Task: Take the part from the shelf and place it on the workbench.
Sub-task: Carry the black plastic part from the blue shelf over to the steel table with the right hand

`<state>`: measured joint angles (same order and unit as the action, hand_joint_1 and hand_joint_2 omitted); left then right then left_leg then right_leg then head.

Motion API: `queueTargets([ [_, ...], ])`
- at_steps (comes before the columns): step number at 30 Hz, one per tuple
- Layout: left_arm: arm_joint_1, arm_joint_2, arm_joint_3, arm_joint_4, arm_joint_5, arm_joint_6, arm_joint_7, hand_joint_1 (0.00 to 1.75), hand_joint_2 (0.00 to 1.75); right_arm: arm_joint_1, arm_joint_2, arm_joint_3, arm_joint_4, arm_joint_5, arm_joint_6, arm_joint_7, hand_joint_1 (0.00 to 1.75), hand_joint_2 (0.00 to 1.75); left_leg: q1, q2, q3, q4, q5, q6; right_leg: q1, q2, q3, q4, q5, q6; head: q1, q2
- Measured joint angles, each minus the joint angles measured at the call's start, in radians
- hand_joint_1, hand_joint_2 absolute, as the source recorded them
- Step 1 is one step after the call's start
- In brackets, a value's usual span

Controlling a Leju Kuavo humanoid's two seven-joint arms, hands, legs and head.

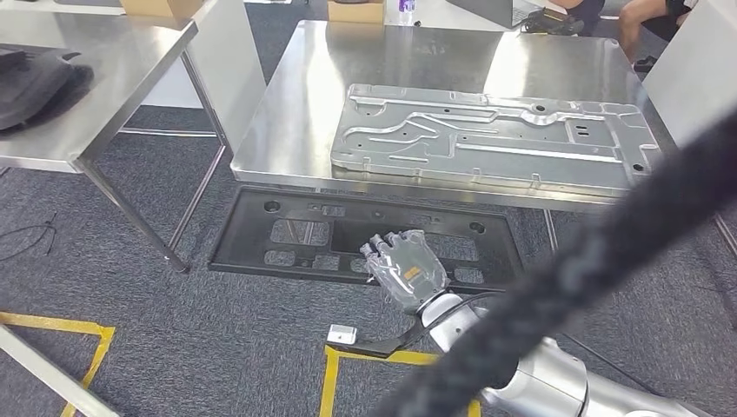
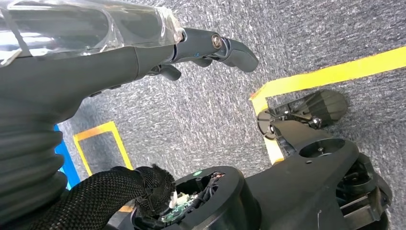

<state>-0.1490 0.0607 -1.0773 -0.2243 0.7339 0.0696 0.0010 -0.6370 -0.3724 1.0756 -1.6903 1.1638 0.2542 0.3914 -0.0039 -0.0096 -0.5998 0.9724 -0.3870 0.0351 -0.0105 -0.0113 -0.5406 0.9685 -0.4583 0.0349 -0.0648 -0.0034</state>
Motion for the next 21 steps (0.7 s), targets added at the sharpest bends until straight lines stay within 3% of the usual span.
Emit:
queueTargets([
  [12, 0.000, 0.000, 0.001, 0.000, -0.016, 0.002, -0.006, 0.00, 1.75, -0.002, -0.004, -0.012, 0.000, -0.020, 0.043, 0.029, 1.75, 1.75, 0.003, 0.000, 0.000, 0.002, 0.001, 0.001, 0.002, -0.001, 0.000, -0.001, 0.002, 0.003, 0.000, 0.000],
  [18, 0.001, 0.000, 0.001, 0.000, -0.016, 0.002, -0.007, 0.00, 1.75, -0.003, -0.004, -0.017, 0.000, -0.025, 0.042, 0.034, 1.75, 1.75, 0.002, 0.001, 0.005, -0.009, 0.001, 0.013, -0.001, -0.004, 0.005, -0.007, 0.001, 0.012, 0.000, 0.000],
  [20, 0.001, -0.001, 0.001, 0.000, -0.016, 0.002, -0.008, 0.00, 1.75, -0.005, -0.005, -0.019, -0.002, -0.029, 0.041, 0.035, 1.75, 1.75, 0.011, 0.001, 0.022, -0.031, 0.008, 0.020, 0.004, -0.004, -0.004, 0.020, -0.019, 0.019, 0.001, 0.000],
  [21, 0.002, -0.001, 0.001, 0.000, -0.016, 0.002, -0.009, 0.00, 1.75, -0.006, -0.005, -0.020, -0.002, -0.031, 0.041, 0.035, 1.75, 1.75, 0.015, 0.002, 0.029, -0.039, 0.011, 0.023, 0.005, -0.003, -0.023, 0.063, -0.043, 0.022, 0.003, 0.000],
])
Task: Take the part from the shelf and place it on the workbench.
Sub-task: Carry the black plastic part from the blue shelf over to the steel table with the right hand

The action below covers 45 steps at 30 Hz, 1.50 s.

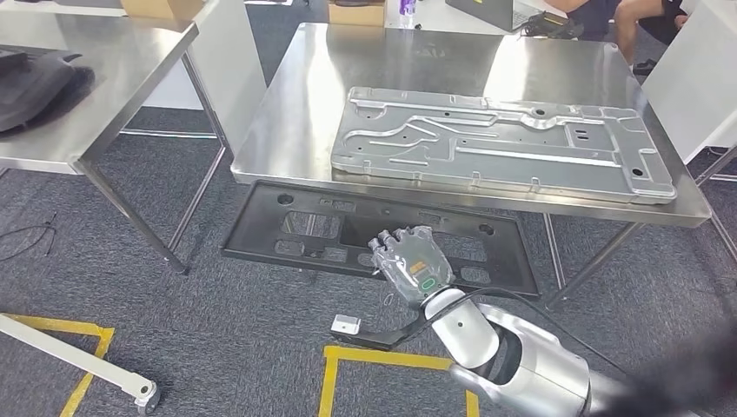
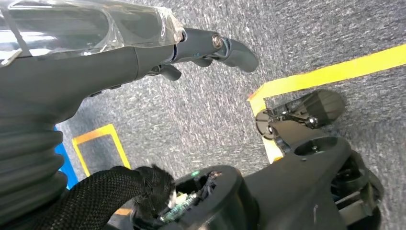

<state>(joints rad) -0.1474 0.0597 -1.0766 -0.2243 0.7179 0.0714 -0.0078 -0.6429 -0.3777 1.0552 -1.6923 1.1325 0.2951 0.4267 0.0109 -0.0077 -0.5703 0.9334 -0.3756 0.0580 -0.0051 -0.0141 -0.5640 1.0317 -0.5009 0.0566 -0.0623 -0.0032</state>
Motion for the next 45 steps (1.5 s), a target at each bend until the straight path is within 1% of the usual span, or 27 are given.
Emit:
queueTargets([
  [2, 0.000, 0.000, 0.000, 0.000, 0.000, 0.000, -0.001, 0.00, 1.75, 0.001, -0.001, -0.001, 0.000, -0.004, 0.000, 0.000, 1.75, 1.75, 0.002, -0.001, 0.004, -0.002, 0.000, 0.002, -0.005, 0.007, -0.072, 0.137, -0.057, 0.005, 0.002, 0.000],
  [3, 0.001, 0.000, 0.000, 0.000, 0.000, 0.001, -0.001, 0.00, 1.75, 0.004, -0.001, -0.001, 0.000, -0.005, 0.000, 0.000, 1.75, 1.75, 0.003, -0.002, 0.005, -0.002, -0.001, 0.001, -0.009, 0.008, -0.105, 0.190, -0.070, 0.008, 0.002, 0.000],
  [4, 0.001, 0.000, 0.000, 0.000, 0.000, 0.001, -0.001, 0.00, 1.75, 0.007, -0.001, -0.001, 0.000, -0.006, 0.000, 0.000, 1.75, 1.75, 0.006, -0.004, 0.005, -0.001, -0.003, -0.001, -0.014, 0.008, -0.122, 0.212, -0.065, 0.013, 0.002, 0.000],
  [5, 0.002, 0.000, 0.000, 0.000, 0.000, 0.001, -0.001, 0.00, 1.75, 0.008, -0.002, -0.001, 0.000, -0.007, 0.000, -0.001, 1.75, 1.75, 0.010, -0.007, 0.006, 0.000, -0.005, -0.006, -0.020, 0.008, -0.118, 0.191, -0.039, 0.018, 0.002, 0.000],
  [7, 0.002, 0.001, 0.000, 0.000, 0.001, 0.001, -0.001, 0.00, 1.75, 0.007, -0.003, -0.002, 0.000, -0.010, 0.000, -0.001, 1.75, 1.75, 0.019, -0.012, 0.008, 0.009, -0.014, -0.021, -0.034, 0.009, -0.063, 0.061, 0.034, 0.034, 0.002, 0.000],
  [8, 0.001, 0.002, 0.000, 0.000, 0.001, 0.000, -0.001, 0.00, 1.75, 0.007, -0.003, -0.002, 0.000, -0.011, 0.000, -0.001, 1.75, 1.75, 0.022, -0.015, 0.007, 0.017, -0.021, -0.032, -0.037, 0.013, -0.035, 0.001, 0.058, 0.036, 0.004, 0.000],
  [10, 0.001, 0.005, 0.000, 0.000, 0.001, 0.001, -0.001, 0.00, 1.75, 0.007, -0.002, -0.002, -0.001, -0.012, 0.000, -0.002, 1.75, 1.75, 0.021, -0.017, 0.004, 0.025, -0.029, -0.050, -0.037, 0.021, -0.013, -0.052, 0.070, 0.026, 0.005, 0.000],
  [12, 0.003, 0.005, 0.000, 0.000, 0.001, 0.000, -0.001, 0.00, 1.75, 0.007, -0.002, -0.002, -0.001, -0.013, -0.001, -0.003, 1.75, 1.75, 0.024, -0.018, 0.003, 0.022, -0.028, -0.059, -0.032, 0.023, -0.018, -0.047, 0.069, 0.002, 0.004, 0.000],
  [14, 0.005, 0.005, 0.000, 0.000, 0.001, 0.000, -0.001, 0.00, 1.75, 0.006, -0.002, -0.002, -0.001, -0.013, -0.001, -0.002, 1.75, 1.75, 0.028, -0.011, -0.010, 0.054, -0.048, -0.063, -0.030, 0.022, -0.018, -0.046, 0.069, -0.013, 0.004, 0.000],
  [17, 0.002, 0.005, 0.001, 0.000, 0.003, -0.002, -0.003, 0.00, 1.75, 0.006, -0.002, -0.002, -0.001, -0.013, 0.000, -0.002, 1.75, 1.75, 0.021, -0.001, -0.099, 0.244, -0.134, -0.061, -0.023, 0.019, -0.015, -0.047, 0.066, -0.027, 0.003, 0.000],
  [18, 0.000, 0.005, 0.002, 0.000, 0.003, -0.004, -0.004, 0.00, 1.75, 0.007, -0.002, -0.002, -0.001, -0.014, 0.000, -0.002, 1.75, 1.75, 0.017, -0.001, -0.129, 0.304, -0.152, -0.059, -0.019, 0.018, -0.013, -0.047, 0.064, -0.030, 0.002, 0.000],
  [19, -0.002, 0.004, 0.002, 0.000, 0.004, -0.006, -0.004, 0.00, 1.75, 0.007, -0.002, -0.002, -0.001, -0.014, 0.000, -0.002, 1.75, 1.75, 0.012, -0.001, -0.143, 0.333, -0.153, -0.054, -0.015, 0.017, -0.011, -0.047, 0.062, -0.033, 0.002, 0.000],
  [20, -0.002, 0.004, 0.002, 0.000, 0.003, -0.006, -0.004, 0.00, 1.75, 0.007, -0.002, -0.002, -0.002, -0.014, 0.001, -0.002, 1.75, 1.75, 0.008, -0.001, -0.138, 0.321, -0.136, -0.047, -0.011, 0.017, -0.006, -0.047, 0.059, -0.036, 0.002, 0.000],
  [22, 0.000, 0.003, 0.002, 0.000, 0.002, -0.005, -0.003, 0.00, 1.75, 0.007, -0.002, -0.002, -0.002, -0.014, 0.001, -0.002, 1.75, 1.75, -0.005, 0.000, -0.084, 0.198, -0.065, -0.024, -0.003, 0.017, 0.004, -0.047, 0.053, -0.040, 0.002, 0.000],
  [24, 0.004, 0.005, 0.002, 0.000, 0.001, -0.003, -0.002, 0.00, 1.75, 0.006, -0.002, -0.002, -0.003, -0.014, 0.001, -0.001, 1.75, 1.75, -0.017, 0.004, -0.032, 0.081, -0.023, -0.002, 0.003, 0.018, 0.008, -0.048, 0.047, -0.038, 0.002, 0.000],
  [25, 0.005, 0.006, 0.002, 0.000, 0.001, -0.002, -0.002, 0.00, 1.75, 0.006, -0.002, -0.002, -0.003, -0.015, 0.001, -0.001, 1.75, 1.75, -0.021, 0.005, -0.022, 0.055, -0.021, 0.003, 0.003, 0.018, 0.006, -0.048, 0.046, -0.036, 0.002, 0.000],
  [27, 0.008, 0.007, 0.002, 0.000, 0.001, -0.001, -0.003, 0.00, 1.75, 0.007, -0.002, -0.002, -0.004, -0.015, 0.001, -0.001, 1.75, 1.75, -0.023, 0.005, -0.015, 0.041, -0.027, 0.001, 0.002, 0.018, 0.004, -0.048, 0.044, -0.029, 0.002, 0.000],
  [30, 0.010, 0.004, 0.002, 0.000, 0.001, -0.001, -0.004, 0.00, 1.75, 0.003, -0.002, -0.003, -0.005, -0.015, 0.001, -0.001, 1.75, 1.75, -0.012, 0.003, 0.001, 0.025, -0.026, 0.000, 0.003, 0.014, -0.007, -0.007, 0.018, -0.014, 0.003, 0.000],
  [33, 0.010, 0.003, 0.002, 0.000, 0.001, -0.002, -0.004, 0.00, 1.75, 0.002, -0.002, -0.002, -0.005, -0.019, 0.002, -0.003, 1.75, 1.75, -0.009, 0.002, 0.010, 0.022, -0.030, 0.005, -0.002, 0.014, -0.106, 0.175, -0.054, -0.002, 0.005, 0.000],
  [34, 0.010, 0.002, 0.002, 0.000, 0.001, -0.002, -0.004, 0.00, 1.75, 0.004, -0.002, -0.001, -0.005, -0.021, 0.003, -0.004, 1.75, 1.75, -0.007, 0.001, 0.011, 0.022, -0.033, 0.005, -0.005, 0.014, -0.134, 0.217, -0.061, 0.001, 0.005, 0.000],
  [35, 0.011, 0.002, 0.002, 0.000, 0.001, -0.003, -0.004, 0.00, 1.75, 0.006, -0.002, 0.001, -0.004, -0.023, 0.004, -0.005, 1.75, 1.75, -0.006, 0.000, 0.013, 0.022, -0.035, 0.003, -0.008, 0.014, -0.144, 0.223, -0.050, 0.004, 0.005, 0.000],
  [36, 0.011, 0.002, 0.002, 0.000, 0.001, -0.003, -0.004, 0.00, 1.75, 0.007, -0.002, 0.003, -0.004, -0.024, 0.004, -0.006, 1.75, 1.75, -0.003, -0.002, 0.015, 0.023, -0.038, -0.001, -0.011, 0.014, -0.133, 0.190, -0.021, 0.007, 0.005, 0.000],
  [37, 0.011, 0.002, 0.002, 0.000, 0.001, -0.003, -0.004, 0.00, 1.75, 0.007, -0.002, 0.004, -0.003, -0.024, 0.004, -0.006, 1.75, 1.75, 0.000, -0.004, 0.019, 0.025, -0.042, -0.006, -0.016, 0.014, -0.106, 0.126, 0.017, 0.011, 0.005, 0.000],
  [39, 0.010, 0.002, 0.002, 0.000, 0.001, -0.003, -0.004, 0.00, 1.75, 0.006, -0.001, 0.005, -0.003, -0.024, 0.004, -0.007, 1.75, 1.75, -0.001, -0.007, 0.020, 0.033, -0.052, -0.021, -0.022, 0.017, -0.051, 0.006, 0.065, 0.014, 0.007, 0.000],
  [40, 0.010, 0.002, 0.002, 0.000, 0.001, -0.003, -0.004, 0.00, 1.75, 0.006, -0.001, 0.005, -0.003, -0.024, 0.004, -0.007, 1.75, 1.75, -0.003, -0.008, 0.019, 0.036, -0.056, -0.027, -0.023, 0.020, -0.036, -0.026, 0.073, 0.010, 0.007, 0.000],
  [43, 0.010, 0.002, 0.002, 0.000, 0.001, -0.003, -0.004, 0.00, 1.75, 0.007, 0.000, 0.006, -0.003, -0.025, 0.004, -0.007, 1.75, 1.75, 0.000, -0.009, 0.018, 0.039, -0.061, -0.036, -0.019, 0.024, -0.033, -0.036, 0.069, -0.013, 0.007, 0.000],
  [45, 0.010, 0.002, 0.002, 0.000, 0.001, -0.003, -0.004, 0.00, 1.75, 0.004, 0.001, 0.006, -0.003, -0.026, 0.006, -0.008, 1.75, 1.75, 0.003, -0.006, -0.002, 0.086, -0.087, -0.041, -0.019, 0.023, -0.030, -0.037, 0.068, -0.025, 0.006, 0.000],
])
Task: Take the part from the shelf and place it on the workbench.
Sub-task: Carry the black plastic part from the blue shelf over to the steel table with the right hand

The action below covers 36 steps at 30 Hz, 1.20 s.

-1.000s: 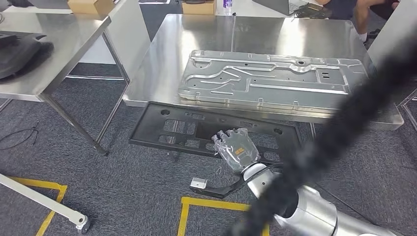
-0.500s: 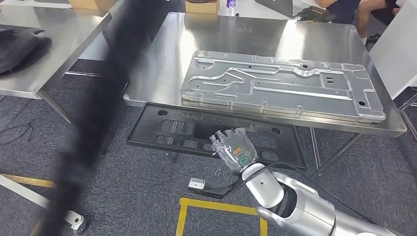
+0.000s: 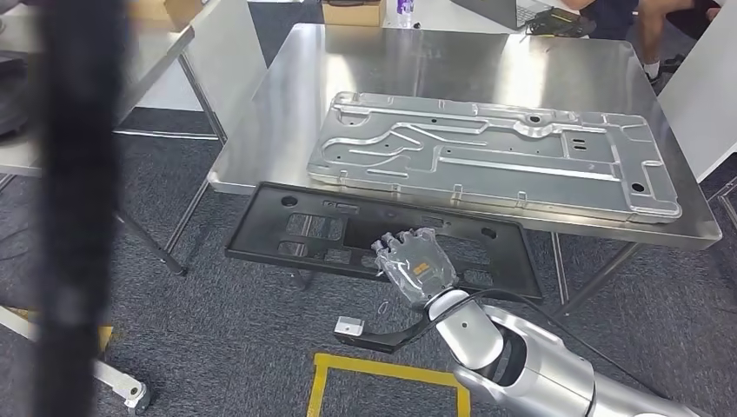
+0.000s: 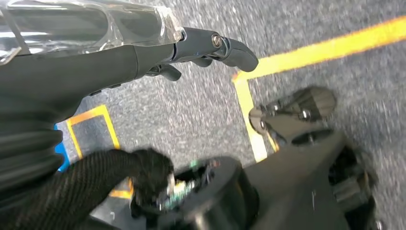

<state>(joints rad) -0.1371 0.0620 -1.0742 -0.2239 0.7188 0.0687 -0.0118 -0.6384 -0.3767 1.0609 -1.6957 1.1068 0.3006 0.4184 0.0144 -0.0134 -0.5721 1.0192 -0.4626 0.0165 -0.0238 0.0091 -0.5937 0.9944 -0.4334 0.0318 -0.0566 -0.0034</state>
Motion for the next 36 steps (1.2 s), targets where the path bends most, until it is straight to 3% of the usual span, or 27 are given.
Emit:
queueTargets([
  [3, -0.003, 0.000, 0.001, 0.000, 0.002, -0.002, -0.002, 0.00, 1.75, -0.002, -0.001, 0.000, 0.000, -0.006, 0.008, -0.004, 1.75, 1.75, -0.001, 0.004, -0.099, 0.195, -0.075, -0.006, 0.004, -0.001, 0.006, 0.000, -0.006, -0.011, -0.002, 0.000],
  [4, -0.004, 0.000, 0.002, 0.000, 0.003, -0.004, -0.003, 0.00, 1.75, -0.002, -0.002, 0.000, 0.000, -0.008, 0.011, -0.004, 1.75, 1.75, -0.003, 0.004, -0.125, 0.243, -0.082, -0.005, 0.005, -0.001, 0.009, 0.000, -0.009, -0.013, -0.002, 0.000],
  [5, -0.005, 0.000, 0.002, 0.000, 0.002, -0.005, -0.003, 0.00, 1.75, -0.002, -0.004, 0.000, 0.000, -0.009, 0.013, -0.004, 1.75, 1.75, -0.006, 0.004, -0.135, 0.255, -0.072, -0.002, 0.007, 0.000, 0.014, 0.000, -0.012, -0.015, -0.002, 0.000],
  [6, -0.006, 0.000, 0.002, 0.000, 0.002, -0.007, -0.002, 0.00, 1.75, -0.002, -0.006, 0.000, 0.000, -0.010, 0.013, -0.004, 1.75, 1.75, -0.010, 0.004, -0.125, 0.228, -0.044, 0.004, 0.009, 0.000, 0.021, 0.000, -0.016, -0.016, -0.002, 0.000],
  [8, -0.003, 0.000, 0.002, 0.000, 0.000, -0.004, 0.000, 0.00, 1.75, -0.002, -0.011, -0.001, 0.000, -0.014, 0.013, -0.003, 1.75, 1.75, -0.017, 0.004, -0.072, 0.101, 0.033, 0.024, 0.013, 0.002, 0.035, -0.002, -0.024, -0.016, -0.002, 0.000],
  [10, 0.000, 0.002, 0.002, 0.000, 0.000, -0.002, 0.002, 0.00, 1.75, -0.002, -0.018, -0.002, 0.000, -0.016, 0.012, -0.001, 1.75, 1.75, -0.029, 0.005, -0.034, 0.004, 0.068, 0.045, 0.014, 0.001, 0.039, -0.004, -0.028, -0.010, -0.002, 0.000],
  [12, 0.002, 0.004, 0.002, 0.000, -0.001, 0.001, 0.002, 0.00, 1.75, 0.000, -0.024, -0.004, 0.000, -0.016, 0.010, -0.001, 1.75, 1.75, -0.038, 0.007, -0.024, -0.026, 0.059, 0.059, 0.011, -0.003, 0.037, -0.010, -0.027, 0.003, -0.003, 0.000],
  [13, 0.002, 0.004, 0.002, 0.000, -0.001, 0.001, 0.002, 0.00, 1.75, 0.003, -0.027, -0.005, 0.000, -0.016, 0.008, -0.001, 1.75, 1.75, -0.034, 0.008, -0.016, -0.043, 0.058, 0.063, 0.011, -0.006, 0.038, -0.014, -0.027, 0.009, -0.003, 0.000],
  [15, 0.003, 0.004, 0.002, 0.000, -0.002, 0.002, 0.000, 0.00, 1.75, 0.005, -0.032, -0.010, 0.000, -0.016, 0.006, -0.001, 1.75, 1.75, -0.027, 0.006, 0.010, -0.077, 0.063, 0.065, 0.015, -0.008, 0.033, 0.002, -0.038, 0.019, -0.002, 0.000],
  [16, 0.003, 0.003, 0.002, 0.000, -0.002, 0.002, 0.000, 0.00, 1.75, 0.005, -0.034, -0.011, 0.000, -0.016, 0.005, -0.001, 1.75, 1.75, -0.023, 0.005, 0.023, -0.090, 0.066, 0.064, 0.016, -0.009, 0.016, 0.040, -0.054, 0.022, -0.001, 0.000],
  [18, 0.004, 0.002, 0.002, 0.000, -0.003, 0.002, 0.000, 0.00, 1.75, 0.007, -0.037, -0.012, 0.000, -0.016, 0.004, -0.001, 1.75, 1.75, -0.023, 0.005, 0.036, -0.095, 0.061, 0.066, 0.014, -0.008, -0.056, 0.167, -0.096, 0.029, 0.000, 0.000],
  [20, 0.004, 0.002, 0.002, 0.000, -0.003, 0.002, 0.000, 0.00, 1.75, 0.014, -0.039, -0.012, 0.000, -0.016, 0.004, -0.001, 1.75, 1.75, -0.024, 0.004, 0.044, -0.094, 0.053, 0.067, 0.013, -0.008, -0.117, 0.246, -0.100, 0.033, 0.001, 0.000],
  [21, 0.005, 0.002, 0.002, 0.000, -0.003, 0.002, 0.000, 0.00, 1.75, 0.016, -0.040, -0.012, 0.000, -0.016, 0.004, -0.001, 1.75, 1.75, -0.024, 0.003, 0.050, -0.094, 0.048, 0.066, 0.013, -0.008, -0.121, 0.229, -0.074, 0.033, 0.002, 0.000],
  [22, 0.005, 0.002, 0.002, 0.000, -0.003, 0.002, 0.000, 0.00, 1.75, 0.016, -0.041, -0.012, 0.000, -0.016, 0.003, -0.001, 1.75, 1.75, -0.024, 0.002, 0.058, -0.094, 0.042, 0.065, 0.013, -0.008, -0.103, 0.174, -0.034, 0.031, 0.002, 0.000],
  [24, 0.005, 0.000, 0.002, 0.000, -0.004, 0.002, 0.000, 0.00, 1.75, 0.014, -0.044, -0.012, 0.000, -0.016, 0.003, -0.001, 1.75, 1.75, -0.027, 0.001, 0.071, -0.092, 0.029, 0.059, 0.017, -0.009, -0.042, 0.027, 0.042, 0.021, 0.002, 0.000],
  [25, 0.005, 0.000, 0.002, 0.000, -0.005, 0.002, 0.000, 0.00, 1.75, 0.013, -0.044, -0.013, 0.000, -0.016, 0.003, -0.001, 1.75, 1.75, -0.030, 0.002, 0.075, -0.091, 0.023, 0.055, 0.019, -0.009, -0.020, -0.022, 0.060, 0.015, 0.003, 0.000],
  [26, 0.005, 0.000, 0.002, 0.000, -0.006, 0.002, 0.000, 0.00, 1.75, 0.012, -0.045, -0.013, 0.000, -0.016, 0.002, -0.001, 1.75, 1.75, -0.031, 0.002, 0.076, -0.091, 0.018, 0.050, 0.021, -0.010, -0.008, -0.048, 0.063, 0.009, 0.003, 0.000],
  [30, 0.003, 0.001, 0.002, 0.000, -0.008, 0.003, 0.000, 0.00, 1.75, 0.012, -0.046, -0.015, 0.000, -0.016, 0.000, -0.001, 1.75, 1.75, -0.029, 0.005, 0.069, -0.065, -0.009, 0.027, 0.018, -0.009, 0.003, -0.060, 0.050, -0.011, 0.003, 0.000],
  [32, 0.003, 0.001, 0.002, 0.000, -0.007, 0.003, 0.000, 0.00, 1.75, 0.012, -0.046, -0.016, 0.000, -0.016, -0.001, -0.001, 1.75, 1.75, -0.021, 0.006, 0.015, 0.040, -0.056, 0.013, 0.013, -0.010, 0.012, -0.063, 0.045, -0.018, 0.002, 0.000],
  [34, 0.002, 0.001, 0.002, 0.000, -0.004, 0.001, -0.002, 0.00, 1.75, 0.016, -0.045, -0.016, 0.000, -0.016, -0.001, -0.001, 1.75, 1.75, -0.011, 0.006, -0.069, 0.184, -0.100, 0.001, 0.011, -0.010, 0.019, -0.062, 0.036, -0.020, 0.001, 0.000],
  [35, 0.001, 0.001, 0.003, 0.000, -0.003, 0.000, -0.003, 0.00, 1.75, 0.019, -0.046, -0.016, 0.000, -0.016, -0.001, -0.001, 1.75, 1.75, -0.007, 0.006, -0.096, 0.223, -0.100, -0.004, 0.010, -0.010, 0.025, -0.062, 0.031, -0.018, 0.001, 0.000],
  [36, 0.001, 0.001, 0.003, 0.000, -0.003, -0.001, -0.004, 0.00, 1.75, 0.022, -0.046, -0.016, 0.000, -0.016, -0.001, -0.002, 1.75, 1.75, -0.004, 0.006, -0.104, 0.221, -0.079, -0.010, 0.007, -0.009, 0.033, -0.062, 0.025, -0.015, 0.001, 0.000],
])
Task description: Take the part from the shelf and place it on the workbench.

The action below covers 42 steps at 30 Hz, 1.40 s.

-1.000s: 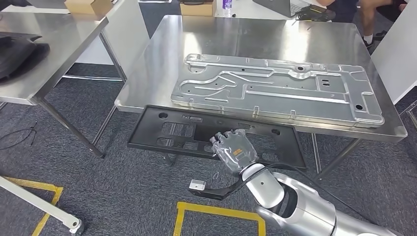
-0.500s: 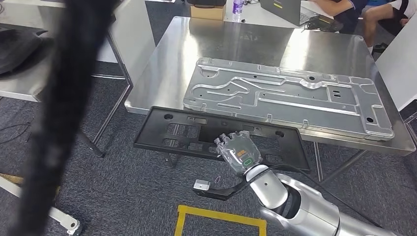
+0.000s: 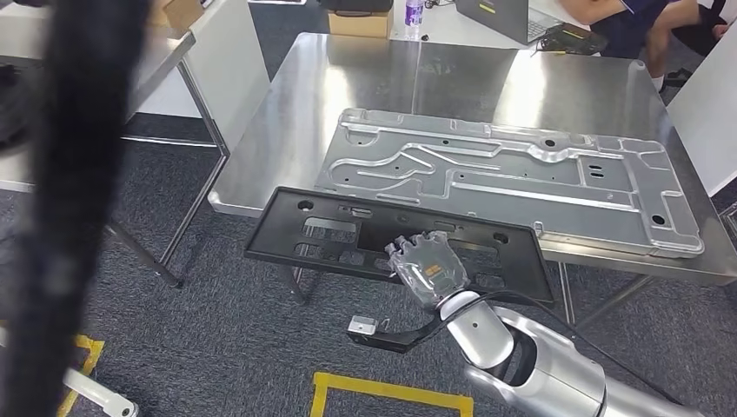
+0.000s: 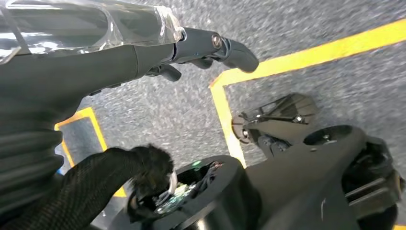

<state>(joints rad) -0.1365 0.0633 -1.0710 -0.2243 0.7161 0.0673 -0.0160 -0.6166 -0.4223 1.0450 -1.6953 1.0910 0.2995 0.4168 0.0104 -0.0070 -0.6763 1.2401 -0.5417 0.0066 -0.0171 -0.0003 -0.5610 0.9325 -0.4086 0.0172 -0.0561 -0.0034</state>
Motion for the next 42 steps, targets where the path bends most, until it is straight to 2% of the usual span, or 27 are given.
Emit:
queueTargets([
  [1, 0.000, 0.000, 0.000, 0.000, -0.001, 0.000, 0.000, 0.00, 1.75, 0.001, 0.000, 0.000, 0.000, 0.000, 0.000, 0.000, 1.75, 1.75, 0.003, 0.000, 0.013, -0.044, 0.038, -0.005, -0.004, 0.001, 0.010, 0.000, -0.007, 0.005, 0.000, 0.000],
  [3, 0.003, -0.001, 0.000, 0.000, -0.002, 0.001, 0.002, 0.00, 1.75, 0.001, 0.000, 0.000, 0.000, 0.000, 0.000, 0.000, 1.75, 1.75, 0.010, 0.001, 0.066, -0.183, 0.122, -0.016, -0.008, 0.004, 0.027, 0.001, -0.020, 0.018, 0.000, 0.000],
  [4, 0.005, -0.002, 0.000, 0.000, -0.002, 0.001, 0.002, 0.00, 1.75, 0.000, 0.000, 0.000, 0.000, 0.000, 0.000, 0.000, 1.75, 1.75, 0.012, 0.002, 0.089, -0.239, 0.141, -0.014, -0.008, 0.006, 0.030, 0.003, -0.026, 0.025, -0.001, 0.000],
  [6, 0.006, -0.003, 0.000, 0.000, -0.002, 0.001, 0.003, 0.00, 1.75, 0.000, 0.000, 0.000, 0.000, 0.000, -0.001, 0.000, 1.75, 1.75, 0.009, 0.001, 0.105, -0.279, 0.137, 0.002, -0.004, 0.008, 0.029, 0.004, -0.032, 0.037, -0.001, 0.000],
  [7, 0.006, -0.003, 0.000, 0.000, -0.002, 0.001, 0.002, 0.00, 1.75, -0.001, 0.000, 0.000, 0.000, 0.000, -0.002, 0.000, 1.75, 1.75, 0.007, 0.001, 0.107, -0.283, 0.131, 0.015, -0.004, 0.008, 0.029, 0.004, -0.034, 0.043, 0.000, 0.000],
  [9, 0.006, -0.003, 0.000, 0.000, -0.003, 0.001, 0.002, 0.00, 1.75, -0.001, 0.000, -0.001, 0.000, 0.000, -0.003, -0.001, 1.75, 1.75, 0.006, -0.001, 0.114, -0.283, 0.126, 0.033, -0.009, 0.005, 0.027, 0.021, -0.047, 0.052, 0.002, 0.000],
  [11, 0.006, -0.003, 0.000, 0.000, -0.003, 0.001, 0.002, 0.00, 1.75, -0.002, 0.000, -0.001, 0.000, 0.001, -0.004, -0.001, 1.75, 1.75, 0.005, -0.002, 0.128, -0.285, 0.119, 0.049, -0.010, 0.002, -0.019, 0.120, -0.088, 0.056, 0.003, 0.000],
  [13, 0.006, -0.003, 0.000, 0.000, -0.003, 0.001, 0.001, 0.00, 1.75, 0.000, 0.001, -0.001, 0.000, 0.001, -0.005, -0.001, 1.75, 1.75, 0.001, -0.003, 0.138, -0.285, 0.110, 0.061, -0.007, 0.002, -0.108, 0.273, -0.135, 0.054, 0.003, 0.000],
  [14, 0.007, -0.003, 0.000, 0.000, -0.003, 0.001, 0.001, 0.00, 1.75, 0.002, 0.001, -0.001, 0.001, 0.001, -0.004, -0.001, 1.75, 1.75, -0.002, -0.004, 0.144, -0.285, 0.104, 0.065, -0.006, 0.002, -0.144, 0.321, -0.138, 0.053, 0.004, 0.000],
  [15, 0.008, -0.003, 0.000, 0.000, -0.002, 0.001, 0.001, 0.00, 1.75, 0.003, 0.000, -0.001, 0.002, 0.001, -0.002, -0.001, 1.75, 1.75, -0.004, -0.006, 0.151, -0.285, 0.098, 0.066, -0.005, 0.002, -0.164, 0.332, -0.122, 0.050, 0.004, 0.000],
  [16, 0.010, -0.003, 0.000, 0.000, -0.001, 0.001, 0.001, 0.00, 1.75, 0.003, -0.001, -0.001, 0.003, 0.001, 0.001, 0.001, 1.75, 1.75, -0.007, -0.008, 0.161, -0.285, 0.091, 0.066, -0.004, 0.002, -0.164, 0.303, -0.086, 0.044, 0.004, 0.000],
  [18, 0.012, -0.003, 0.000, 0.000, 0.002, 0.001, 0.001, 0.00, 1.75, 0.003, -0.008, -0.004, 0.003, 0.001, 0.009, 0.009, 1.75, 1.75, -0.011, -0.011, 0.180, -0.285, 0.074, 0.064, 0.003, 0.002, -0.120, 0.167, 0.006, 0.029, 0.004, 0.000],
  [19, 0.013, -0.003, 0.000, 0.000, 0.002, 0.001, 0.001, 0.00, 1.75, 0.003, -0.012, -0.007, 0.003, 0.001, 0.013, 0.013, 1.75, 1.75, -0.014, -0.012, 0.186, -0.284, 0.065, 0.060, 0.007, 0.002, -0.094, 0.102, 0.032, 0.022, 0.004, 0.000],
  [20, 0.013, -0.004, 0.000, 0.000, 0.003, 0.001, 0.001, 0.00, 1.75, 0.003, -0.017, -0.010, 0.003, 0.001, 0.016, 0.017, 1.75, 1.75, -0.016, -0.012, 0.189, -0.284, 0.058, 0.056, 0.011, 0.001, -0.076, 0.060, 0.043, 0.018, 0.003, 0.000],
  [23, 0.014, -0.003, 0.000, 0.000, 0.003, 0.001, -0.002, 0.00, 1.75, 0.006, -0.032, -0.021, 0.002, 0.000, 0.028, 0.027, 1.75, 1.75, -0.016, -0.012, 0.192, -0.286, 0.042, 0.041, 0.013, 0.002, -0.064, 0.035, 0.026, 0.014, 0.003, 0.000],
  [25, 0.014, -0.002, 0.000, 0.000, 0.004, 0.001, -0.004, 0.00, 1.75, 0.010, -0.045, -0.031, 0.001, 0.000, 0.035, 0.034, 1.75, 1.75, -0.013, -0.009, 0.177, -0.248, 0.020, 0.029, 0.010, 0.002, -0.058, 0.030, 0.021, 0.007, 0.002, 0.000],
  [26, 0.014, -0.002, 0.000, 0.000, 0.004, 0.001, -0.005, 0.00, 1.75, 0.011, -0.050, -0.035, 0.000, 0.000, 0.037, 0.036, 1.75, 1.75, -0.010, -0.008, 0.152, -0.199, -0.002, 0.023, 0.008, 0.002, -0.054, 0.028, 0.018, 0.003, 0.000, 0.000],
  [28, 0.014, -0.002, 0.000, 0.000, 0.005, 0.000, -0.009, 0.00, 1.75, 0.016, -0.060, -0.042, -0.001, 0.000, 0.039, 0.042, 1.75, 1.75, -0.008, -0.007, 0.070, -0.056, -0.051, 0.015, 0.007, 0.004, -0.046, 0.028, 0.009, -0.001, -0.001, 0.000],
  [29, 0.013, -0.002, 0.001, 0.000, 0.006, -0.001, -0.011, 0.00, 1.75, 0.022, -0.066, -0.045, -0.001, 0.000, 0.041, 0.044, 1.75, 1.75, -0.007, -0.007, 0.034, -0.001, -0.060, 0.013, 0.006, 0.005, -0.040, 0.028, 0.003, -0.001, -0.002, 0.000],
  [30, 0.012, -0.002, 0.001, 0.000, 0.007, -0.003, -0.012, 0.00, 1.75, 0.030, -0.072, -0.048, -0.001, 0.000, 0.043, 0.047, 1.75, 1.75, -0.007, -0.007, 0.014, 0.022, -0.050, 0.010, 0.005, 0.006, -0.030, 0.028, -0.005, 0.001, -0.002, 0.000],
  [31, 0.011, -0.001, 0.002, 0.000, 0.007, -0.004, -0.012, 0.00, 1.75, 0.037, -0.079, -0.052, -0.002, 0.000, 0.045, 0.051, 1.75, 1.75, -0.007, -0.007, 0.015, 0.003, -0.018, 0.008, 0.004, 0.006, -0.018, 0.029, -0.013, 0.004, -0.002, 0.000],
  [33, 0.013, 0.000, 0.002, 0.000, 0.006, -0.003, -0.010, 0.00, 1.75, 0.046, -0.090, -0.064, -0.004, 0.001, 0.046, 0.057, 1.75, 1.75, -0.004, -0.005, 0.057, -0.119, 0.074, 0.006, 0.001, 0.007, 0.007, 0.028, -0.029, 0.012, -0.002, 0.000],
  [34, 0.015, 0.000, 0.002, 0.000, 0.007, -0.001, -0.009, 0.00, 1.75, 0.046, -0.096, -0.071, -0.006, 0.002, 0.046, 0.060, 1.75, 1.75, -0.005, -0.004, 0.078, -0.176, 0.107, 0.008, 0.002, 0.008, 0.015, 0.028, -0.036, 0.017, -0.002, 0.000],
  [35, 0.016, 0.000, 0.002, 0.000, 0.007, 0.000, -0.008, 0.00, 1.75, 0.046, -0.102, -0.079, -0.009, 0.003, 0.048, 0.062, 1.75, 1.75, -0.006, -0.003, 0.094, -0.221, 0.119, 0.014, 0.003, 0.010, 0.018, 0.028, -0.040, 0.022, -0.002, 0.000],
  [39, 0.017, 0.000, 0.003, 0.000, 0.009, 0.001, -0.008, 0.00, 1.75, 0.051, -0.122, -0.102, -0.021, 0.006, 0.056, 0.063, 1.75, 1.75, -0.009, -0.005, 0.111, -0.259, 0.105, 0.047, 0.005, 0.010, 0.010, 0.032, -0.047, 0.040, 0.001, 0.000],
  [40, 0.016, -0.001, 0.003, 0.000, 0.008, 0.002, -0.008, 0.00, 1.75, 0.051, -0.125, -0.107, -0.025, 0.008, 0.056, 0.063, 1.75, 1.75, -0.009, -0.006, 0.117, -0.262, 0.103, 0.054, 0.005, 0.008, 0.001, 0.055, -0.057, 0.043, 0.001, 0.000],
  [42, 0.015, -0.001, 0.003, 0.000, 0.008, 0.003, -0.008, 0.00, 1.75, 0.052, -0.130, -0.116, -0.031, 0.011, 0.058, 0.064, 1.75, 1.75, -0.009, -0.006, 0.131, -0.265, 0.097, 0.068, 0.003, 0.005, -0.055, 0.167, -0.096, 0.049, 0.003, 0.000],
])
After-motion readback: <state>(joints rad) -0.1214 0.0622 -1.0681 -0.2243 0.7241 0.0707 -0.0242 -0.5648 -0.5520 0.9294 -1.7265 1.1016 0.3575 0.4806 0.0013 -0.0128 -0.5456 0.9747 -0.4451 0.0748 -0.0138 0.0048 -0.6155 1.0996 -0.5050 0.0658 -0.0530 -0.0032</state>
